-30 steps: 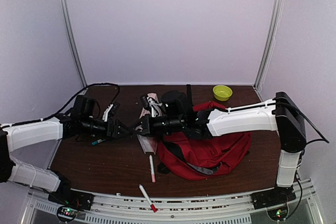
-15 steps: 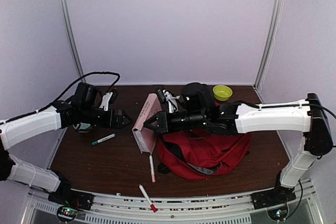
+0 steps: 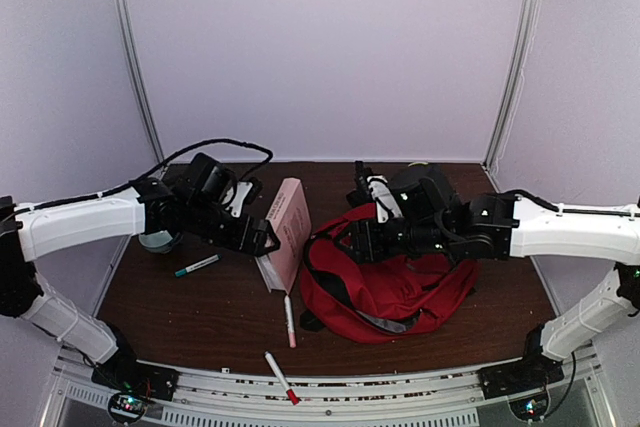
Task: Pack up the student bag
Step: Pick up the book at the center of the board.
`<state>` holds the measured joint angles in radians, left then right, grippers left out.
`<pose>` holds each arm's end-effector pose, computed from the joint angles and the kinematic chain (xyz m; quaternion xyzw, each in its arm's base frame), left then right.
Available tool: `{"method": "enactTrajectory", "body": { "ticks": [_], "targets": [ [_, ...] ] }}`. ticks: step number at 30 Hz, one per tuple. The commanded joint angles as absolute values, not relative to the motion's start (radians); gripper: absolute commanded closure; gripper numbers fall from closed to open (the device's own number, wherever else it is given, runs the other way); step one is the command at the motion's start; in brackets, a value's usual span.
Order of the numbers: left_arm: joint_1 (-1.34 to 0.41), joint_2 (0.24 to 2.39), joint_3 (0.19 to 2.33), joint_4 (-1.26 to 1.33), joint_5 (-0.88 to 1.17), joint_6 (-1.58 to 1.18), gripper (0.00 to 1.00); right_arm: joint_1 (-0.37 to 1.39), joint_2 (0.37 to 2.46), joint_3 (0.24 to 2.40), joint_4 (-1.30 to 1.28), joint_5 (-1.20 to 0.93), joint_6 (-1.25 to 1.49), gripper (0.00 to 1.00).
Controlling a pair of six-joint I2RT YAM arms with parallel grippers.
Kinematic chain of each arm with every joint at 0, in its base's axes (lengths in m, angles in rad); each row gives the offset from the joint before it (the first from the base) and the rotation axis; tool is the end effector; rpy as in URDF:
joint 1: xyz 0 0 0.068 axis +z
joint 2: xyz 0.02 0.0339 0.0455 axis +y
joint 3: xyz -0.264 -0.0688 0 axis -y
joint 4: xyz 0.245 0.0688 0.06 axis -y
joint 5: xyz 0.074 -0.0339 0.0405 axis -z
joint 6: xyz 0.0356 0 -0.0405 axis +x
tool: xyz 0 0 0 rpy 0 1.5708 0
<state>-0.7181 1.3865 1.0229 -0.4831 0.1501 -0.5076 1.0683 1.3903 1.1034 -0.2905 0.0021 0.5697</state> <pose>0.2181 -0.1976 0.2602 0.1244 0.9246 -0.2605 0.2486 0.1525 0.2773 0.3016 -0.2164 0.8521 0.3475 0.3261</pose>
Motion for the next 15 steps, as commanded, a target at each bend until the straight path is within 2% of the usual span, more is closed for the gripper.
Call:
{"method": "enactTrajectory", "body": {
  "ticks": [1,7,10,11,15],
  "targets": [
    [-0.742,1.447,1.025,-0.478,0.094,-0.53,0.08,1.07,1.315,1.056,-0.474,0.147,0.549,0.36],
    [-0.809,1.508,1.015,-0.352,0.06,-0.577,0.16,1.074,1.218,0.971,-0.495,0.135,0.629,0.34],
    [-0.834,1.553,1.017,-0.324,0.017,-0.619,0.26,1.086,1.178,0.942,-0.496,0.153,0.681,0.34],
    [-0.845,1.566,1.019,-0.328,-0.012,-0.635,0.31,1.09,1.166,0.933,-0.492,0.159,0.705,0.34],
    [-0.868,1.594,1.031,-0.354,-0.062,-0.68,0.67,1.104,1.153,0.917,-0.482,0.173,0.739,0.36]
  ]
}}
